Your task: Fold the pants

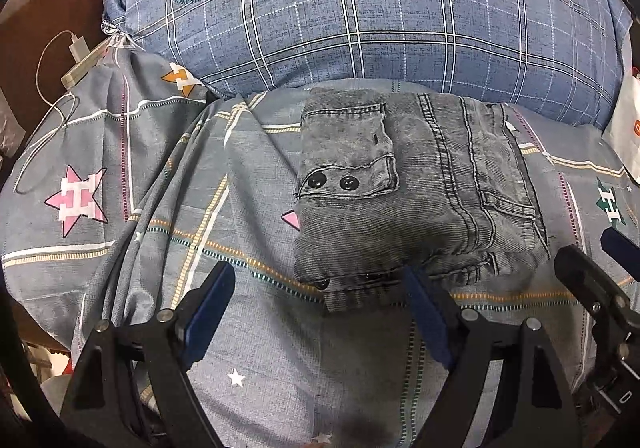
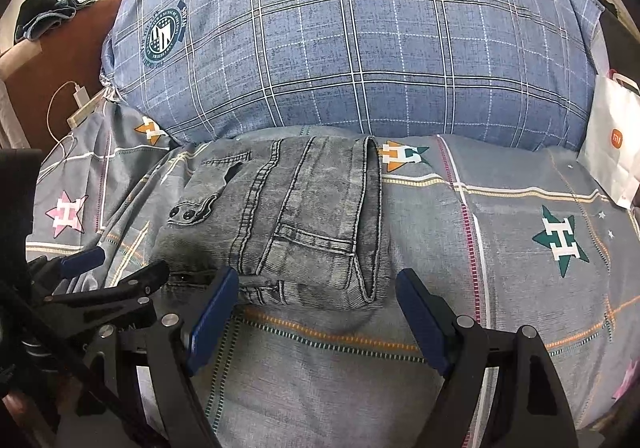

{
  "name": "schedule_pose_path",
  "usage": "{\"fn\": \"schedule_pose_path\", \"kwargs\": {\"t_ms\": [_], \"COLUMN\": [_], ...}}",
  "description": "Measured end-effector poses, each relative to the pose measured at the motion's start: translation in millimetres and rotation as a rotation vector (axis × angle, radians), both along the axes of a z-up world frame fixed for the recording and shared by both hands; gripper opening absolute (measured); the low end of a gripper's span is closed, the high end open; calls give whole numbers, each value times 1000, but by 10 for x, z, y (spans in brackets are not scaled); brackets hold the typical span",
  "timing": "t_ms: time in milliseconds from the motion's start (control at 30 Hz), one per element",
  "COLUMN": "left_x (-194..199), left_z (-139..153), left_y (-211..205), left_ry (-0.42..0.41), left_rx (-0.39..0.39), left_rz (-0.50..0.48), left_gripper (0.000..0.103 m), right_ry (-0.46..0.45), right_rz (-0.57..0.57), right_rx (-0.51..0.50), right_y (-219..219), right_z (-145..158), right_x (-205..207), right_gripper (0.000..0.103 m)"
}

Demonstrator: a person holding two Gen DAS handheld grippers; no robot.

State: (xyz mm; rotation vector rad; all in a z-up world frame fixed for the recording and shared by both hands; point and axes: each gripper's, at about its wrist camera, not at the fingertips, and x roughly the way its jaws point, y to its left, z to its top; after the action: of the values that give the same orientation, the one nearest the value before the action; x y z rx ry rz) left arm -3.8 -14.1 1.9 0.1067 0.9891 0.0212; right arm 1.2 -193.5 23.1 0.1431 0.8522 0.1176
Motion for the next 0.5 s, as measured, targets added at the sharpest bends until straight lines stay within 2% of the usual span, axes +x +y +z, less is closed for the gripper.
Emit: {"fn": "schedule_pose_path", "kwargs": {"t_ms": [500], "left_x": [-1], "left_z": [12], "left_y": [4], "left_ry": [-4], "left_rx": [8], "left_rz": [0], "left_gripper": [84], "right_ry": [-2], "right_rz": [0], "right_rx": [2], "right_y": [-1], "right_z": [0], "right_x": [-8], "right_gripper": [85]}}
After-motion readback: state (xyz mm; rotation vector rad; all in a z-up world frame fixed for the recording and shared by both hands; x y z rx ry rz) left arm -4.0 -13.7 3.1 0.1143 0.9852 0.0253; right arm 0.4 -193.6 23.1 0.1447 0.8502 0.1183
